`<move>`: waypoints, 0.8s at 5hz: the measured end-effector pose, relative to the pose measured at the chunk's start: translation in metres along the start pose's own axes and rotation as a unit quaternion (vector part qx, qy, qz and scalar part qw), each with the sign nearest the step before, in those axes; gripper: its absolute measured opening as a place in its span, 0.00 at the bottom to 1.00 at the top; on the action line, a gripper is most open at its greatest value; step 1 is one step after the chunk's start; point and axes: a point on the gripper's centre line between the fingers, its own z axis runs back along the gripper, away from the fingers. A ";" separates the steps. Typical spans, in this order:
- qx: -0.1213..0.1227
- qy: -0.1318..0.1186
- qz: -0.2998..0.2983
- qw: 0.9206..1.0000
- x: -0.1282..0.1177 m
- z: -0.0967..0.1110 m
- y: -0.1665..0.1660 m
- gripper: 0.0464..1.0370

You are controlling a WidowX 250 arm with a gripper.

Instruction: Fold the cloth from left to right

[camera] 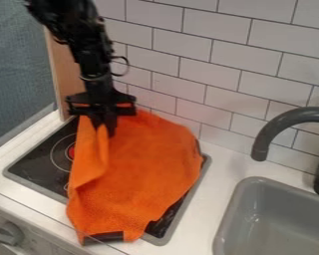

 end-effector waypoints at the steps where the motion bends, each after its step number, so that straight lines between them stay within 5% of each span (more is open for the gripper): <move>1: 0.014 0.002 0.002 1.000 -0.001 -0.016 -0.005 0.03; 2: 0.027 0.006 0.009 1.000 -0.003 -0.025 -0.005 0.06; 3: 0.038 0.003 0.013 0.999 -0.003 -0.025 -0.007 0.25; 4: 0.038 0.004 0.019 0.999 -0.003 -0.025 -0.007 0.54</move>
